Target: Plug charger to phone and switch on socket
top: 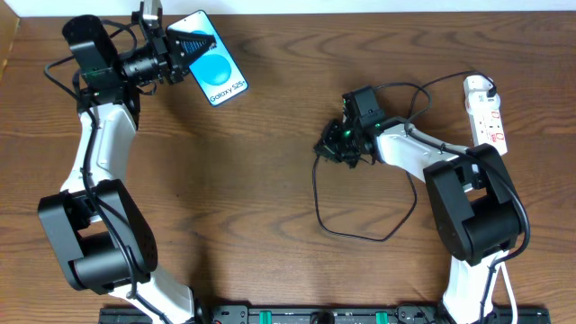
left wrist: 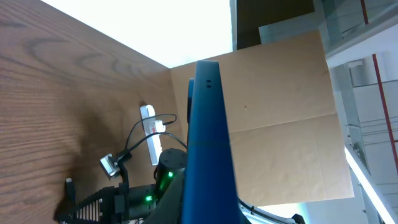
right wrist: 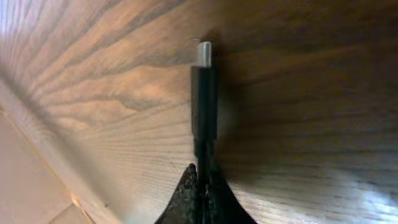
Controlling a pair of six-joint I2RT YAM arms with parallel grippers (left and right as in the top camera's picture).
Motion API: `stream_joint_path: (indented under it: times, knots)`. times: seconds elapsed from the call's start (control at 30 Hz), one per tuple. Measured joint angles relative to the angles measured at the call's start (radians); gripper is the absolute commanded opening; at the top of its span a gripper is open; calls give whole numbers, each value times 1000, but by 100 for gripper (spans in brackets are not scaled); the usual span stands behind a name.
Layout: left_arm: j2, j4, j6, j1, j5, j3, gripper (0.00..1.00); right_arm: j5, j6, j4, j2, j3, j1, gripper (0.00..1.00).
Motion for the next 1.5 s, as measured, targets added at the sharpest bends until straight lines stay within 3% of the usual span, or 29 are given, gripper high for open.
stream_joint_path:
  times: [0.23, 0.43, 0.7, 0.93, 1.2, 1.5]
  knots:
    - [0, 0, 0, 0, 0, 0, 7, -75, -196, 95, 1, -14, -18, 1]
    - [0, 0, 0, 0, 0, 0, 7, -390, -394, 301, 4, -6, -55, 1]
    - [0, 0, 0, 0, 0, 0, 8, -661, -494, 319, -3, 17, -17, 1]
    - [0, 4, 0, 5, 12, 0, 8, -706, -524, 306, -86, 17, 56, 1]
    - [0, 31, -19, 16, 24, 0, 7, -610, -622, 132, -242, 24, 134, 1]
    - [0, 50, -47, 7, 52, 0, 7, -575, -628, 230, -253, 27, 168, 1]
